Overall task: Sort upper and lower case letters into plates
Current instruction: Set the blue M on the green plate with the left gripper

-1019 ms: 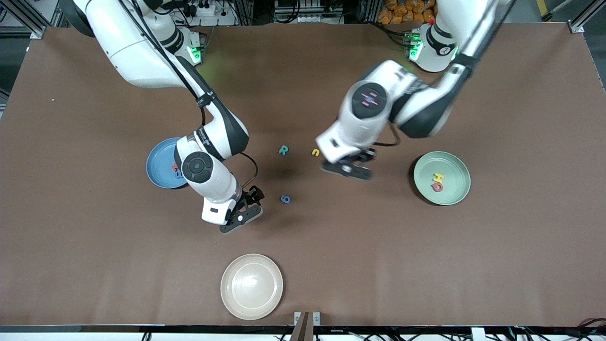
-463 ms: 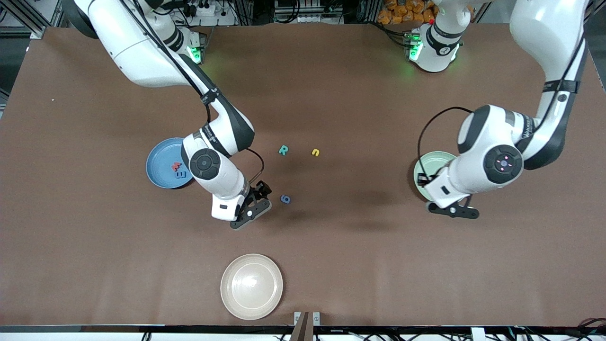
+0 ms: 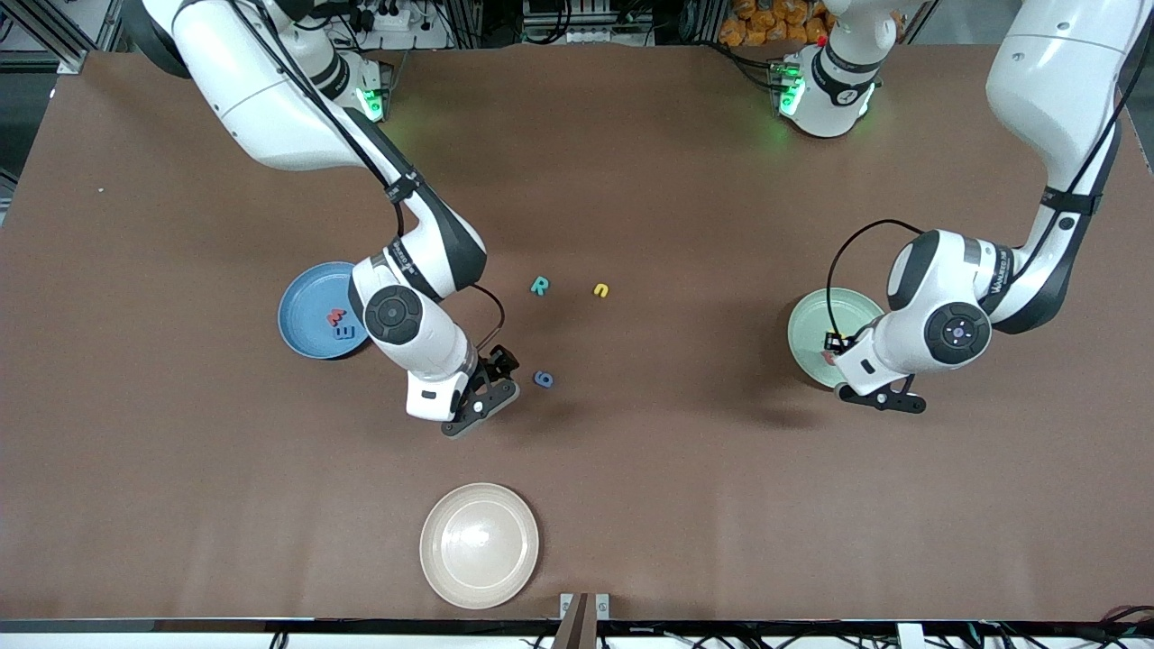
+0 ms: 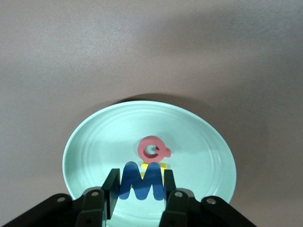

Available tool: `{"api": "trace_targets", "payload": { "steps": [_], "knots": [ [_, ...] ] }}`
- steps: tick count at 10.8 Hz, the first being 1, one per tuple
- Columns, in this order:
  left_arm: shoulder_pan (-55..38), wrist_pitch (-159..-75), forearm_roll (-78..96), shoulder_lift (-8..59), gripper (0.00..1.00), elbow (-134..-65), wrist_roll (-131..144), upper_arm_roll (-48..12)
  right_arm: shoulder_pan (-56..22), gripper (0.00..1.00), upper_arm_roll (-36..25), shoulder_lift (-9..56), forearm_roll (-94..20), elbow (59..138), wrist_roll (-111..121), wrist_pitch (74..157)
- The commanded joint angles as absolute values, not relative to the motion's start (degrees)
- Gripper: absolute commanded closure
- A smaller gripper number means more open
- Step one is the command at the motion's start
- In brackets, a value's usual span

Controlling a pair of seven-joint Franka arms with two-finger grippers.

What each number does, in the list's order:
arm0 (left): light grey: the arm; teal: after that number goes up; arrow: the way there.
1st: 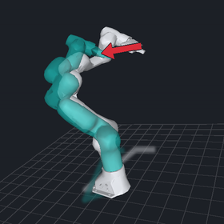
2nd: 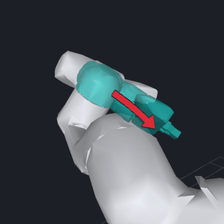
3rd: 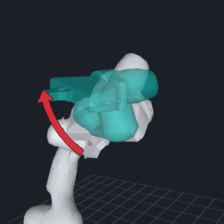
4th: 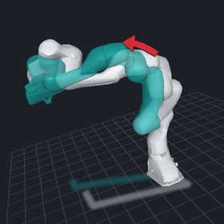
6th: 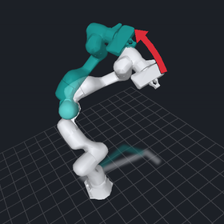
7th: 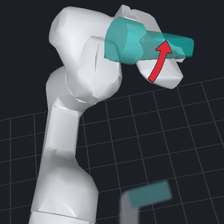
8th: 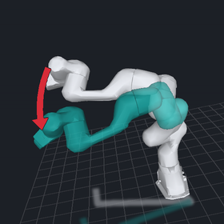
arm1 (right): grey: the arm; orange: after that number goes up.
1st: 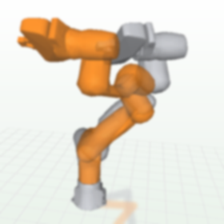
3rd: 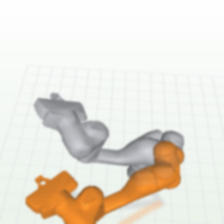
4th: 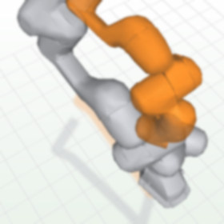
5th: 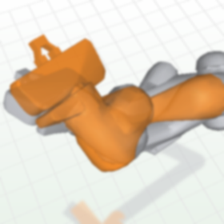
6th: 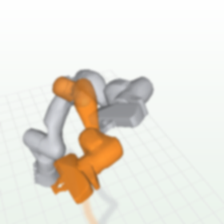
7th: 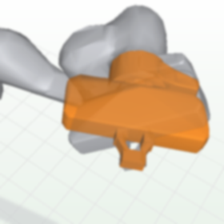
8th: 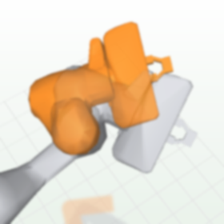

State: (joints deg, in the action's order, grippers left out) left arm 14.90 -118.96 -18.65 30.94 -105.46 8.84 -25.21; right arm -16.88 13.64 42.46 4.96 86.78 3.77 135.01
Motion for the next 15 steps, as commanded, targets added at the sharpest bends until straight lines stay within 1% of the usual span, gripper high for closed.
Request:
{"api": "trace_targets", "payload": {
  "steps": [1,3,7,8,9,10,12,15],
  "knots": [
    [14.86,-119.01,-20.13,29.54,0.0,-104.86,8.79,-26.1,-16.61,0.0,14.24,42.45,5.1,86.04,2.73,134.39],
    [14.59,-118.13,-20.48,28.83,0.0,-100.92,8.88,-26.28,-16.09,0.0,14.24,42.45,5.01,86.04,-0.86,134.38],
    [13.63,-111.03,-20.39,27.6,0.0,-91.42,7.38,-26.63,-16.61,0.0,14.24,42.28,5.18,86.05,-1.4,133.42],
    [13.62,-108.92,-20.13,27.42,0.0,-89.75,7.38,-27.94,-16.7,0.0,14.24,42.45,5.19,86.04,-1.32,133.59],
    [13.62,-107.16,-20.04,27.42,0.0,-88.17,7.47,-29.34,-17.74,0.0,14.33,43.23,5.27,86.04,-1.41,135.51],
    [13.54,-106.36,-20.13,27.42,0.0,-87.11,7.64,-30.31,-18.8,0.0,14.24,43.94,5.53,86.04,-1.32,139.01],
    [13.45,-106.08,-20.21,27.16,0.0,-86.75,7.73,-30.76,-20.21,0.0,14.24,45.87,6.33,85.35,-0.97,139.57],
    [13.27,-106.08,-20.3,27.16,0.0,-86.75,7.56,-30.59,-22.05,0.0,14.33,51.4,8.79,81.05,-0.62,139.66]
  ]
}}
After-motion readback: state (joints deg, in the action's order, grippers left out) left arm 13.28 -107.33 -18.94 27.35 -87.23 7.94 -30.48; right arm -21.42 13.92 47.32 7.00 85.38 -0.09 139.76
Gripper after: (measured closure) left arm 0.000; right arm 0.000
